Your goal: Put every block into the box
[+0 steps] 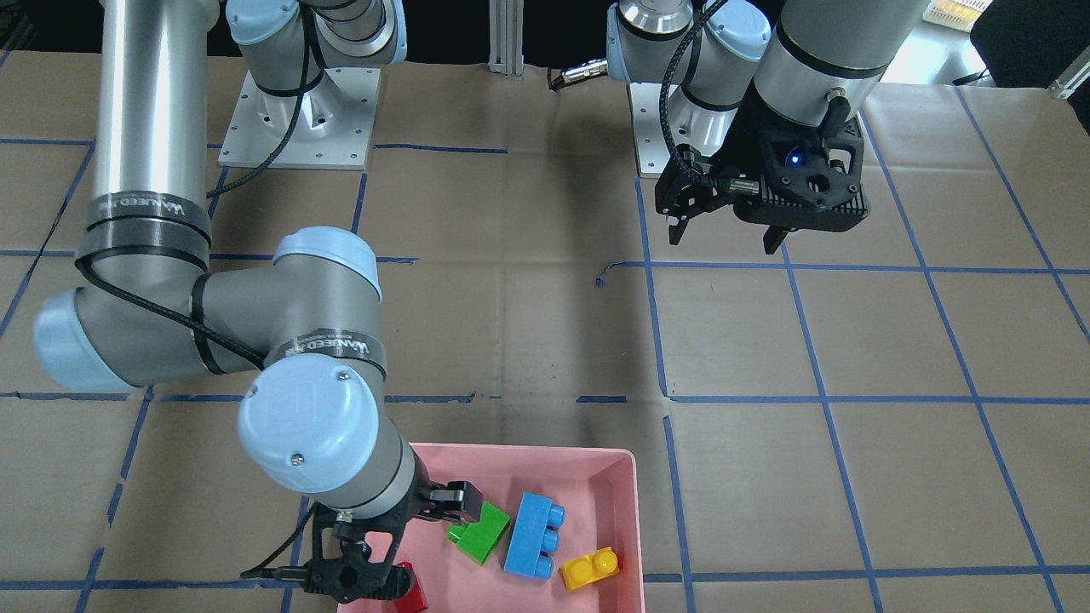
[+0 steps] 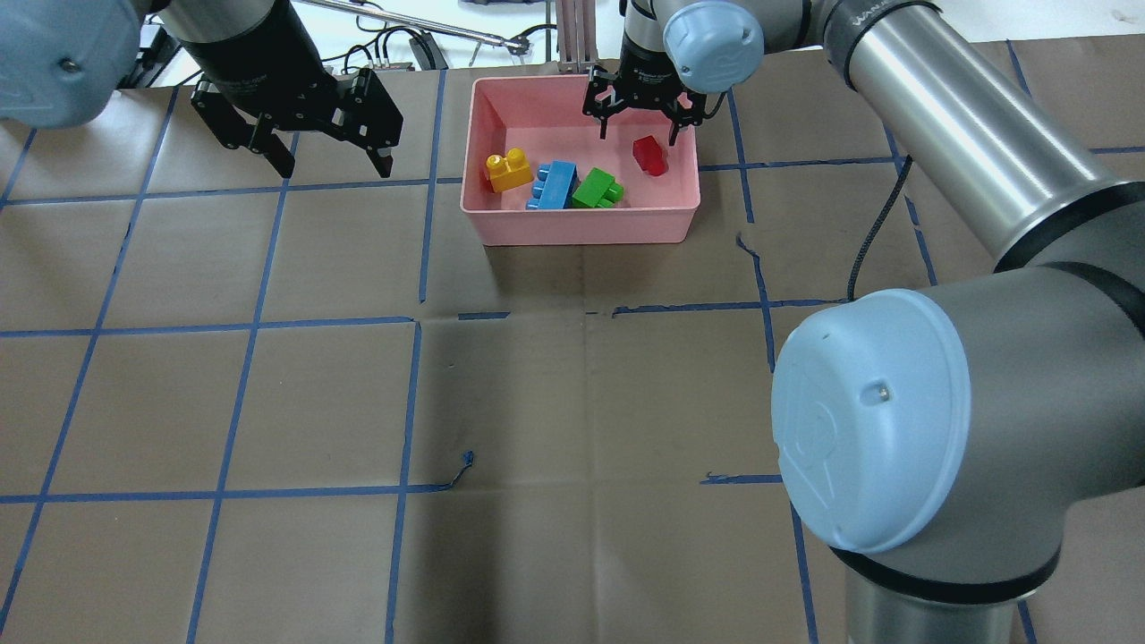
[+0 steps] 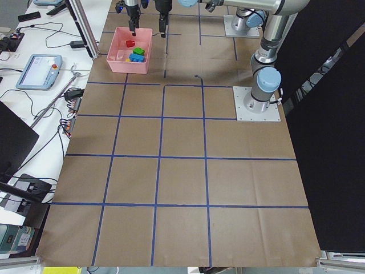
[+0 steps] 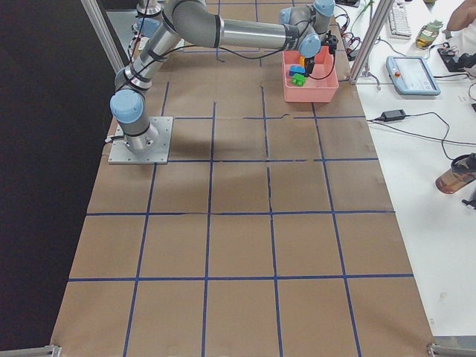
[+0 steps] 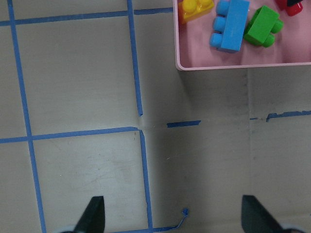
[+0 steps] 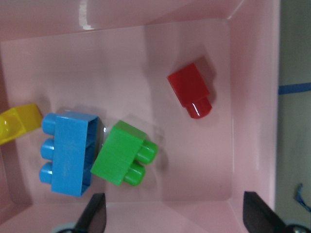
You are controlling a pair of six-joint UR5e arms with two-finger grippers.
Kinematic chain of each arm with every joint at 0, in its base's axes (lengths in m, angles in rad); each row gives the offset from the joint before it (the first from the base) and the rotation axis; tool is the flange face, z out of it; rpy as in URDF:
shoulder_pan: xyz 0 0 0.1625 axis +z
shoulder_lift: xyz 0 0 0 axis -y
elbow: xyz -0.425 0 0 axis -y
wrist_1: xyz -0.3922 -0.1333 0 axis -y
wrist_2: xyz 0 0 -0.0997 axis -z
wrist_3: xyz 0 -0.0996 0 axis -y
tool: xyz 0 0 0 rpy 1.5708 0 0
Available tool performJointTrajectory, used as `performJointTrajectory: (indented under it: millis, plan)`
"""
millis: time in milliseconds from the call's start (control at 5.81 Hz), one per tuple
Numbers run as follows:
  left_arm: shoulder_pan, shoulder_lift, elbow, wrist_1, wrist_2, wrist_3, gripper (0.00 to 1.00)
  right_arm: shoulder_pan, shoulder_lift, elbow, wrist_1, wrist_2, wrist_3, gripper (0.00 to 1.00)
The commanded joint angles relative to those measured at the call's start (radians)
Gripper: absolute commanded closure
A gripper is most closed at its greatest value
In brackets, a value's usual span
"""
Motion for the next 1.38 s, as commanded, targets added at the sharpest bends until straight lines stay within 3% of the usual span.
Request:
performJointTrajectory:
  millis: [0,172,344,860,1204]
  plan:
    - [0.006,0.024,-0.003,-0.044,0.002,0.000,0.00,-0.077,-0.122,0.012,0.200,-0.010,-0.188,0.00]
    - [0.020,0.029,-0.003,-0.061,0.002,0.000,0.00,-0.115,-0.194,0.036,0.300,-0.015,-0.241,0.01]
    - [0.026,0.029,-0.001,-0.058,0.002,0.000,0.00,-0.145,-0.292,0.149,0.328,-0.015,-0.256,0.01]
    - [0.031,0.055,-0.021,-0.061,0.002,0.002,0.00,-0.163,-0.591,0.424,0.320,-0.068,-0.232,0.01]
    - [0.032,0.056,-0.021,-0.060,0.002,0.002,0.00,-0.151,-0.621,0.446,0.288,-0.091,-0.111,0.00]
